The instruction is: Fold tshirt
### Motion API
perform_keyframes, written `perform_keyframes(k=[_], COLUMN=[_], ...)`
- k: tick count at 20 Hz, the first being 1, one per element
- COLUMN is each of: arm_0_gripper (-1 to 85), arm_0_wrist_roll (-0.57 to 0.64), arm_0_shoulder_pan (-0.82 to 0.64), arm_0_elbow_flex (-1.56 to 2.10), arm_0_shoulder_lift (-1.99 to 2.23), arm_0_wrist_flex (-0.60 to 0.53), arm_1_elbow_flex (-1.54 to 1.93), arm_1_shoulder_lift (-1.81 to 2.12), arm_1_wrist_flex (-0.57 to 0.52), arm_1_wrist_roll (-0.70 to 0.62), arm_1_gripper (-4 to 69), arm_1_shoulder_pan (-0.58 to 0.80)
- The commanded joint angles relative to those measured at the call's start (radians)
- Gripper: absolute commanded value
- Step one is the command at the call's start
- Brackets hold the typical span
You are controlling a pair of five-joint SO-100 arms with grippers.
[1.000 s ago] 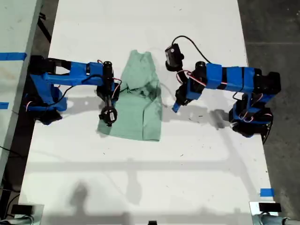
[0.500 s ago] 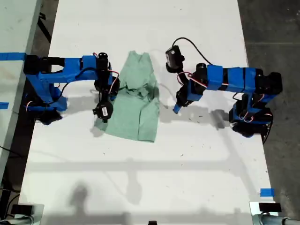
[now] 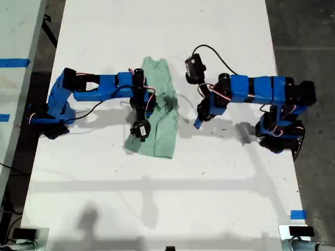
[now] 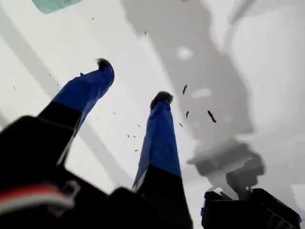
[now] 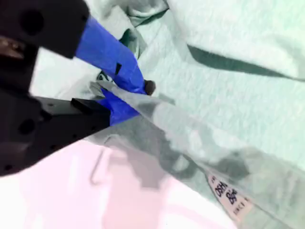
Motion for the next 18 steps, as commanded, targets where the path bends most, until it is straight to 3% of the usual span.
perform_keyframes(k=[1, 2, 4, 7, 11, 15, 18], arm_0_gripper=[19.3, 28.0, 34.0, 35.5, 23.9, 19.1, 5.4], arm_0_wrist_roll=[-0.034, -0.034, -0.043, -0.015, -0.009, -0.046, -0.011], arm_0_shoulder_pan=[-0.015, -0.018, -0.034, -0.038, 0.003, 0.091, 0.129], arm_0_elbow_flex=[-0.052, -0.052, -0.052, 0.080, 0.341, 0.537, 0.626], arm_0_shoulder_lift=[0.008, 0.008, 0.032, 0.236, 0.534, 0.713, 0.785], arm_0_wrist_flex=[-0.015, 0.002, 0.086, 0.092, 0.092, 0.097, 0.097], arm_1_elbow_flex=[-0.008, -0.006, 0.002, 0.021, 0.034, 0.026, 0.002], arm_1_shoulder_lift=[0.097, 0.098, 0.106, 0.124, 0.166, 0.164, 0.144], arm_1_wrist_flex=[-0.029, -0.031, -0.032, -0.034, -0.025, -0.025, -0.048], arm_1_wrist_roll=[0.008, 0.008, 0.008, 0.009, 0.038, 0.066, 0.097], arm_1_gripper=[20.6, 20.7, 20.7, 20.6, 20.2, 19.5, 19.5], arm_1_shoulder_pan=[-0.012, -0.011, -0.009, -0.006, -0.009, -0.020, -0.060])
